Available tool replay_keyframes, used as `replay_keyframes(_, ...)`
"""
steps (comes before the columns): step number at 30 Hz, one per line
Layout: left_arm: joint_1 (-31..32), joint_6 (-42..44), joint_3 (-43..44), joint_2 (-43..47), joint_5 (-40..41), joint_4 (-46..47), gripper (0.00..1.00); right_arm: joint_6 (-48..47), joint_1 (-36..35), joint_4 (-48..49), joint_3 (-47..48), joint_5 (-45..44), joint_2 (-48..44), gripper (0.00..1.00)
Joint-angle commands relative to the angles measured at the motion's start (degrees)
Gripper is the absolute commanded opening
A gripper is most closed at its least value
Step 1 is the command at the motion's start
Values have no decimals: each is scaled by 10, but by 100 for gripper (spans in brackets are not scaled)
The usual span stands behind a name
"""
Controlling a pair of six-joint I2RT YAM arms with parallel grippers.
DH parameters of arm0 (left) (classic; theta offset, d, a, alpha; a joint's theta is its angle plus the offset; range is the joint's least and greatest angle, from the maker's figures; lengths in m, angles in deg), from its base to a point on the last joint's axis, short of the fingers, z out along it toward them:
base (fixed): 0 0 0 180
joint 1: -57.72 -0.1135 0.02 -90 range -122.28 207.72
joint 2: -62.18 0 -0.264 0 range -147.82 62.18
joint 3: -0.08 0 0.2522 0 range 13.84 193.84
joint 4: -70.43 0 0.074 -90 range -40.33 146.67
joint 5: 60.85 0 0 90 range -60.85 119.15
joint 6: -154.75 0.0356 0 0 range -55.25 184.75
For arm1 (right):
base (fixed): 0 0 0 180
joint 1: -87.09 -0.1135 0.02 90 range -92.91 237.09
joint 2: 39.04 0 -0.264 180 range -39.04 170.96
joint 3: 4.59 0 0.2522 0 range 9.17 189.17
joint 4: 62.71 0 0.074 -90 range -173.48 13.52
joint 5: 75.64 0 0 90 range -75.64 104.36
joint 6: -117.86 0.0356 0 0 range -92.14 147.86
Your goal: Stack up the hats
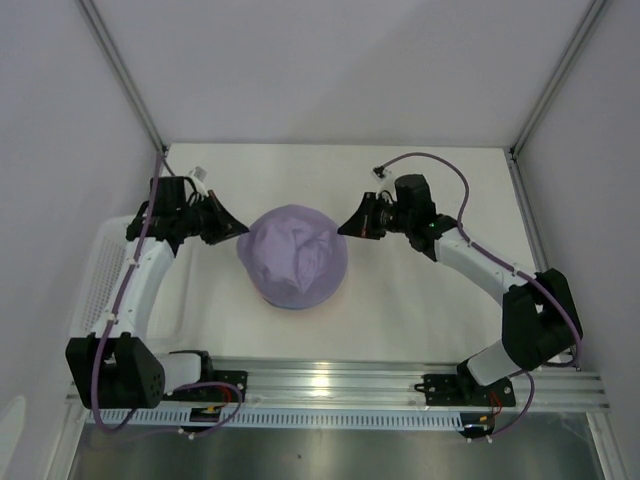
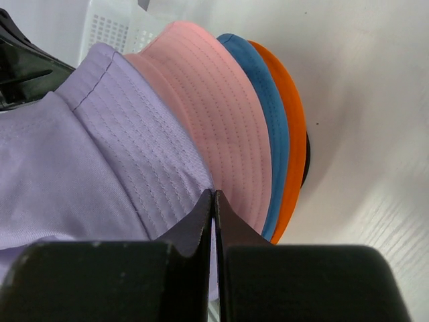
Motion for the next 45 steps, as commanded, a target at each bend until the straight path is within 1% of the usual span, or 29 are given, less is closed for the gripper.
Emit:
replay_keyframes(1, -16, 15, -17, -30, 84, 44, 1, -41, 14, -54, 26, -28, 45, 0)
replay_keyframes(5, -13, 9, -34, -62, 84, 55, 1, -42, 14, -74, 55, -2, 99, 0)
replay_keyframes(7, -7, 7, -38, -70, 103, 48, 1, -43, 14, -86, 58, -4, 120, 0)
replay_keyframes(11, 18, 7, -47, -89, 164, 25, 1, -48, 14, -113, 56, -17, 144, 0)
replay_keyframes(12, 37, 6, -51, -91, 171, 23, 1, -46, 14, -117, 53, -19, 147, 0)
replay_keyframes(16, 53, -12, -97, -74, 187, 38, 1, -44, 10, -109, 26, -34, 123, 0)
replay_keyframes(18, 53, -25, -132, -51, 183, 48, 1, -45, 8, -113, 15, -42, 109, 0)
replay_keyframes(23, 53, -37, -184, -10, 179, 64, 1, -49, 5, -131, 7, -53, 74, 0)
replay_keyframes(26, 53, -35, -179, 19, 176, 63, 1, -48, 5, -136, 12, -57, 46, 0)
replay_keyframes(27, 53, -30, -173, 26, 174, 56, 1, -51, 5, -144, 14, -61, 39, 2)
replay_keyframes(28, 53, -20, -148, 41, 171, 50, 1, -53, 6, -149, 24, -63, 31, 9)
replay_keyframes(29, 53, -14, -137, 49, 171, 41, 1, -55, 6, -155, 30, -66, 18, 30)
replay_keyframes(30, 53, -7, -125, 57, 170, 26, 11, -63, 7, -172, 36, -70, 10, 44)
replay_keyframes(32, 51, 15, -73, 83, 168, 8, 24, -70, 10, -192, 57, -79, -4, 72)
replay_keyframes(33, 49, 22, -60, 92, 164, -6, 38, -76, 16, -210, 64, -85, -21, 77)
replay_keyframes(34, 48, 37, -33, 102, 157, -10, 43, -79, 20, -218, 70, -91, -30, 81)
replay_keyframes(35, 39, 45, -11, 116, 143, -11, 49, -82, 26, -226, 82, -96, -40, 92)
replay_keyframes(36, 35, 49, 10, 122, 109, -11, 57, -83, 33, -237, 87, -101, -60, 97)
replay_keyframes(38, 20, 52, 25, 139, 72, 1, 62, -86, 62, -249, 99, -107, -81, 100)
replay_keyframes(39, 20, 51, 22, 142, 29, 27, 64, -86, 73, -248, 103, -106, -101, 99)
replay_keyframes(40, 20, 43, 19, 145, 6, 42, 65, -83, 93, -245, 105, -103, -110, 100)
replay_keyframes(42, 20, 23, -3, 143, -51, 92, 67, -82, 108, -232, 110, -95, -127, 99)
replay_keyframes(44, 20, 9, -26, 138, -77, 126, 67, -86, 110, -221, 113, -98, -143, 99)
replay_keyframes(45, 20, -5, -46, 132, -86, 161, 67, -86, 110, -215, 113, -97, -145, 100)
